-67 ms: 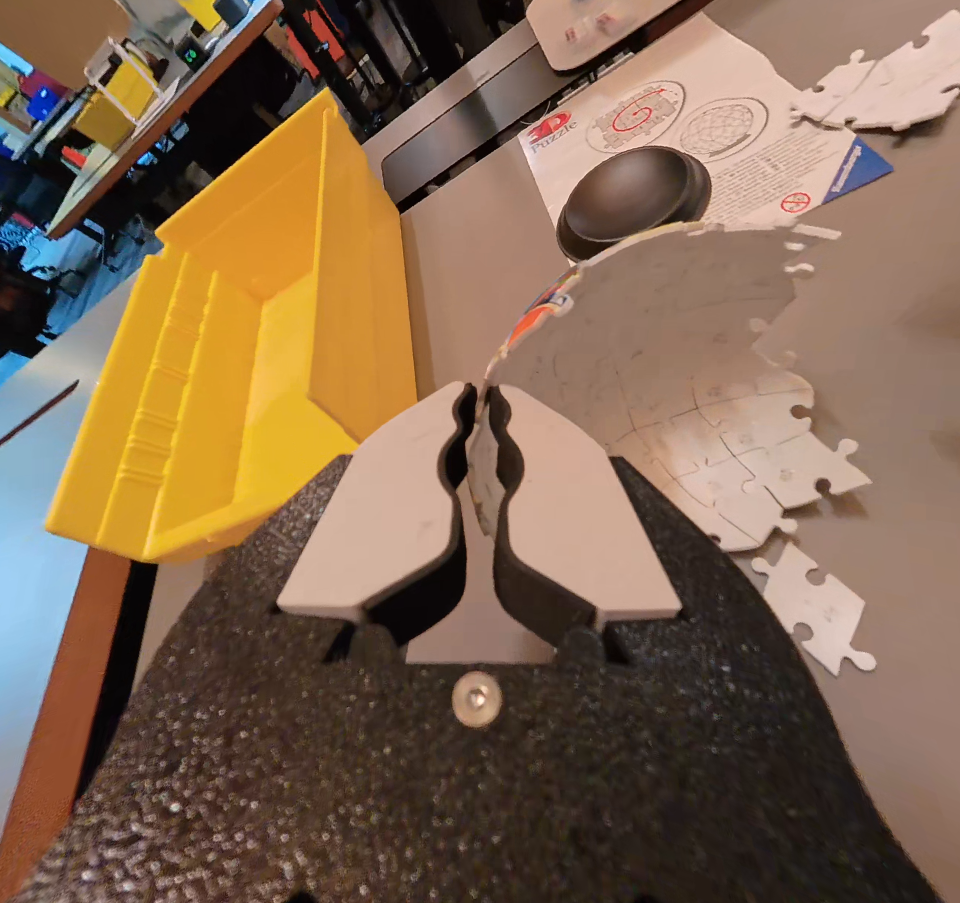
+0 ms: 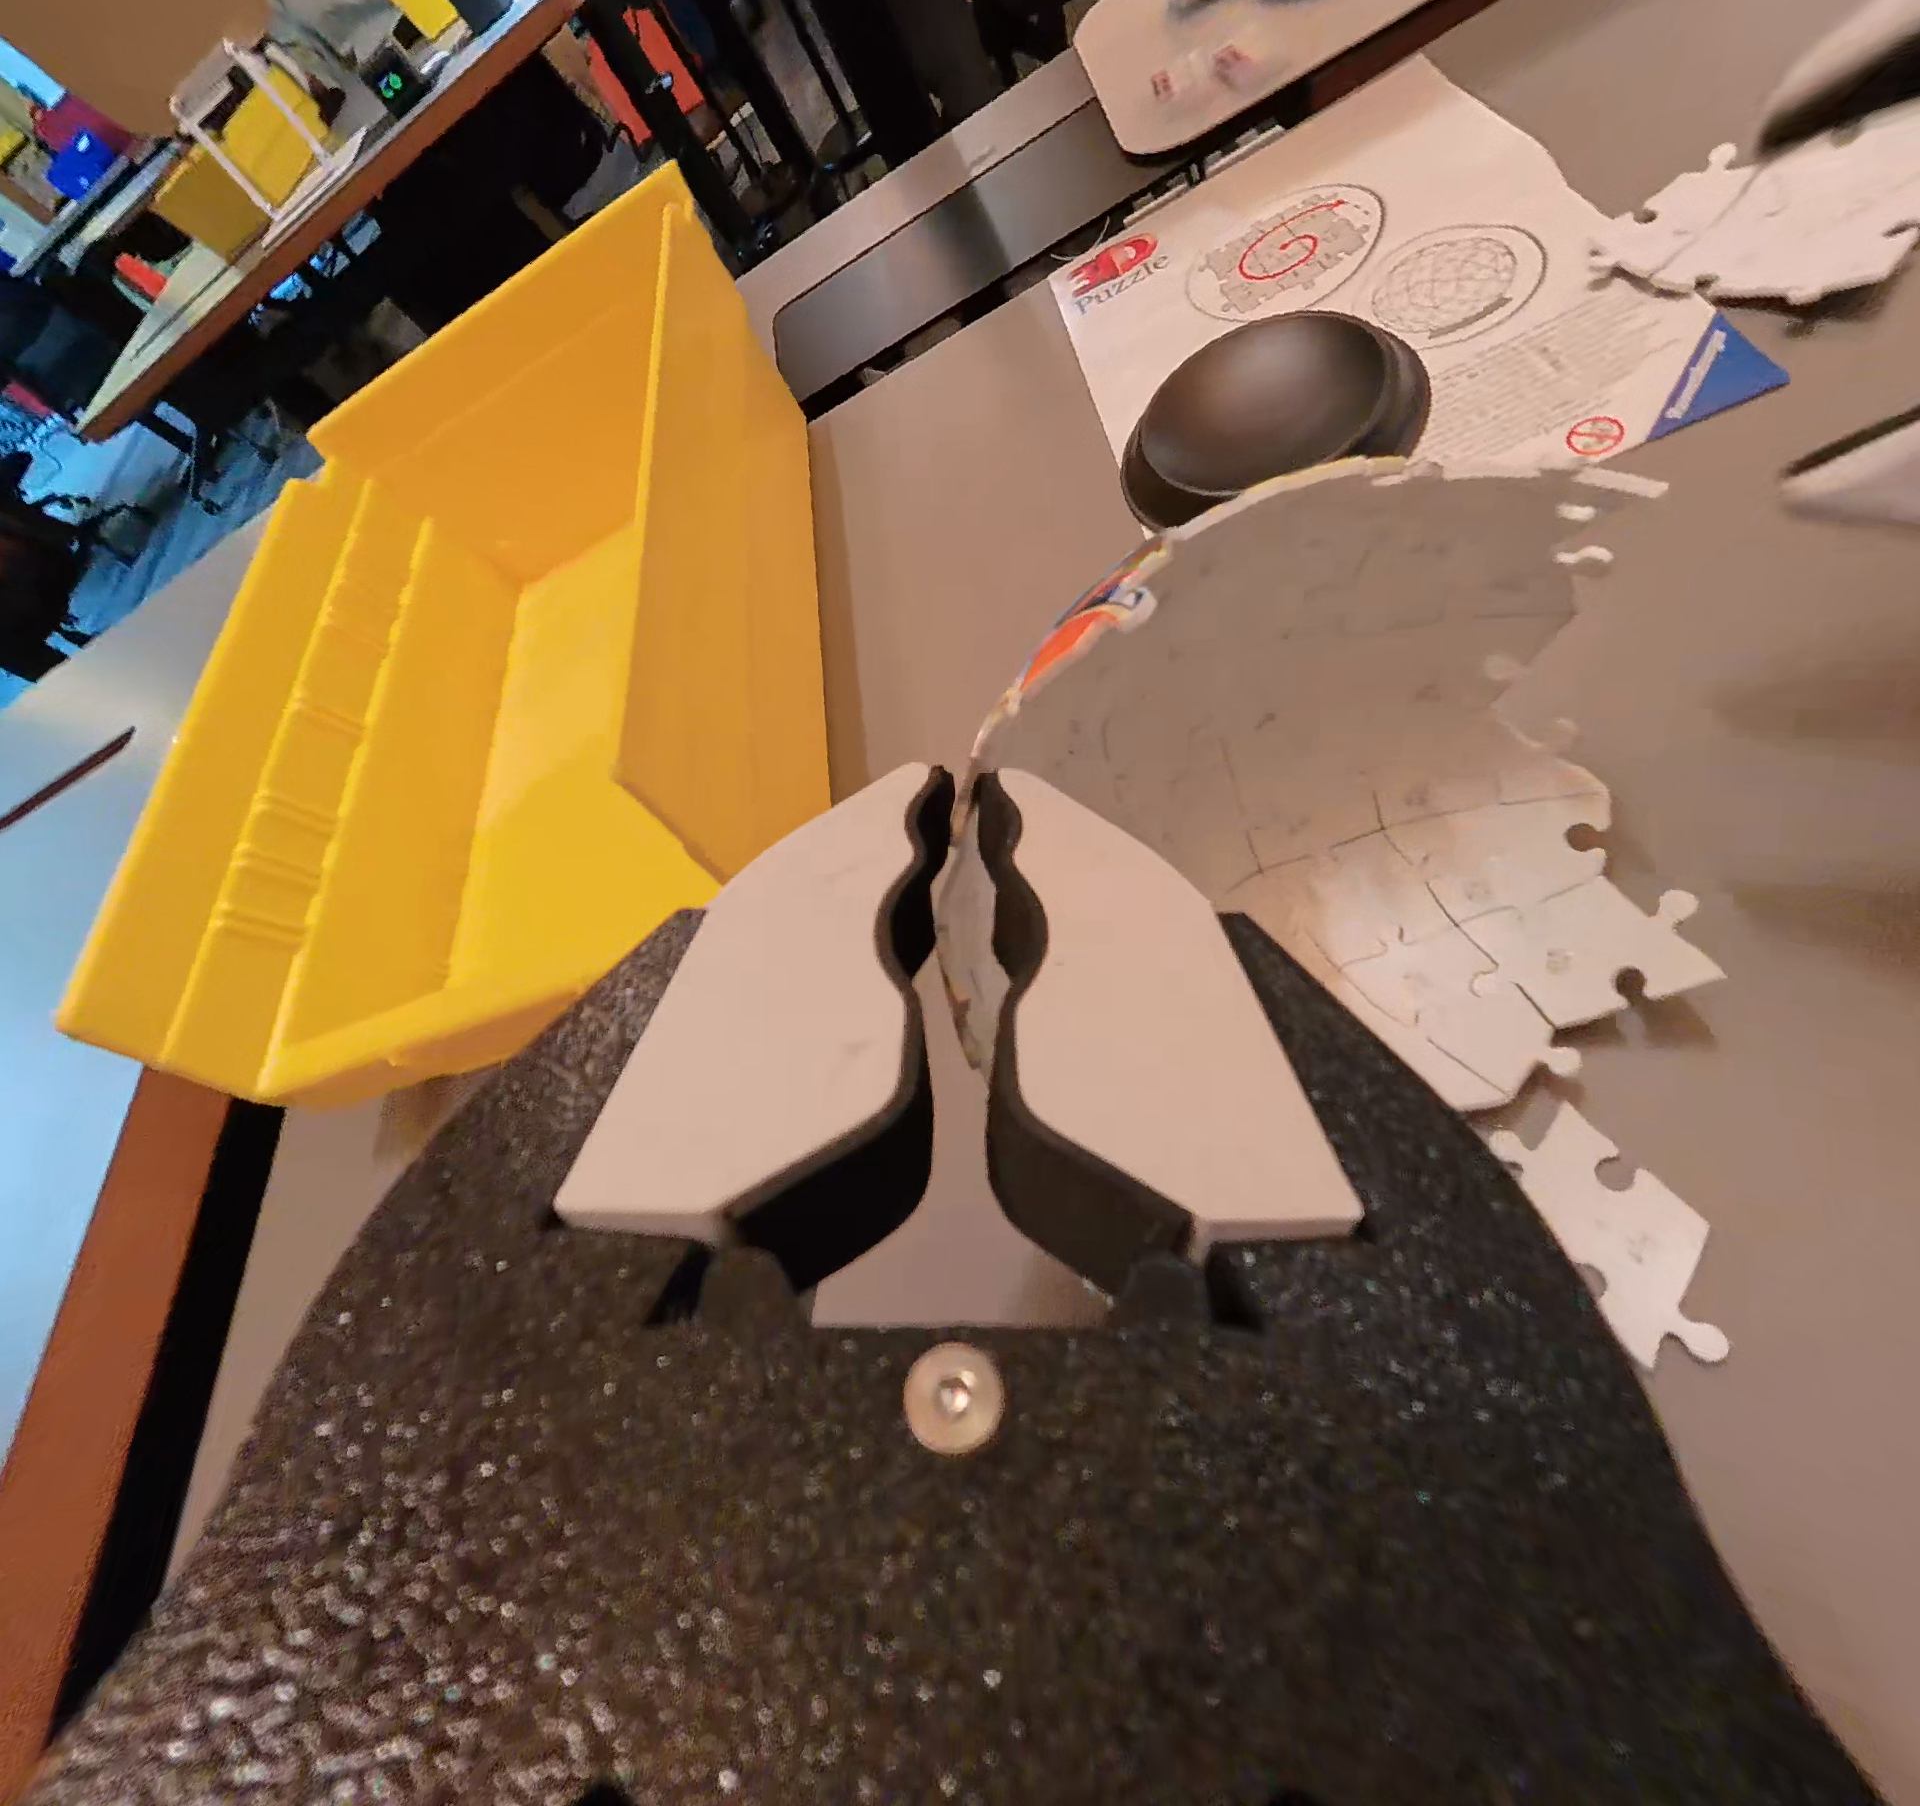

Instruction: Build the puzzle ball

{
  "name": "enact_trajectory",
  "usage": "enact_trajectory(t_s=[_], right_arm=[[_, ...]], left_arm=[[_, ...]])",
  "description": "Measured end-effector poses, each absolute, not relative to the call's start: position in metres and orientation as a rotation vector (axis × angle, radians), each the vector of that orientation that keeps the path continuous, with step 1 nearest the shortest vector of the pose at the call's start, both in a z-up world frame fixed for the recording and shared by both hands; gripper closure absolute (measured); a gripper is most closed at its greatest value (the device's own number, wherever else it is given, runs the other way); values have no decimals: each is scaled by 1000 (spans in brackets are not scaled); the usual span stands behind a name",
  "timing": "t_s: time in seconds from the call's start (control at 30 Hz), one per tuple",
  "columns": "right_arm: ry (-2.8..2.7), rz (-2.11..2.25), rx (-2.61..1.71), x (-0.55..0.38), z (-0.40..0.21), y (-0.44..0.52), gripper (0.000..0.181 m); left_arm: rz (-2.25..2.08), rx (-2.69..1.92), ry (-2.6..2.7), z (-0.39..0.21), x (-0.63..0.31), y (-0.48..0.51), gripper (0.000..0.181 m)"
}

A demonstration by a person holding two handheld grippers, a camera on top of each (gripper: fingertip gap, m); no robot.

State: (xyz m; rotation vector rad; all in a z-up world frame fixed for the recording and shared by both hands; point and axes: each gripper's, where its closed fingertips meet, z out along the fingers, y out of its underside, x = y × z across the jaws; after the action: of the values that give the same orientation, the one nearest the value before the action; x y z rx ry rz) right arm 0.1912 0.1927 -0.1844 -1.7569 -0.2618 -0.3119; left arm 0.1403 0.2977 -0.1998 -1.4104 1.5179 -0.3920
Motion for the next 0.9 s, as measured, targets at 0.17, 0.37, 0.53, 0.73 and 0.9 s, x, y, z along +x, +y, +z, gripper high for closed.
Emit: enact_trajectory(t_s=[0.17, 0.37, 0.53, 0.73, 0.9], right_arm=[[-227, -411, -1815, 194, -212, 220, 148], [-283, -481, -1750, 188, -205, 228, 176], [-402, -739, -1659, 190, -194, 222, 177], [-532, -971, -1593, 192, -187, 214, 176], [-544, -1089, -1566, 197, -181, 208, 177]], left_arm=[[-423, -1425, 1477, -200, 140, 298, 176], [-426, -1423, 1467, -199, 138, 298, 176], [-453, -1388, 1440, -198, 142, 294, 172], [-528, -1393, 1439, -194, 141, 289, 149], [-648, -1414, 1446, -181, 117, 275, 146]])
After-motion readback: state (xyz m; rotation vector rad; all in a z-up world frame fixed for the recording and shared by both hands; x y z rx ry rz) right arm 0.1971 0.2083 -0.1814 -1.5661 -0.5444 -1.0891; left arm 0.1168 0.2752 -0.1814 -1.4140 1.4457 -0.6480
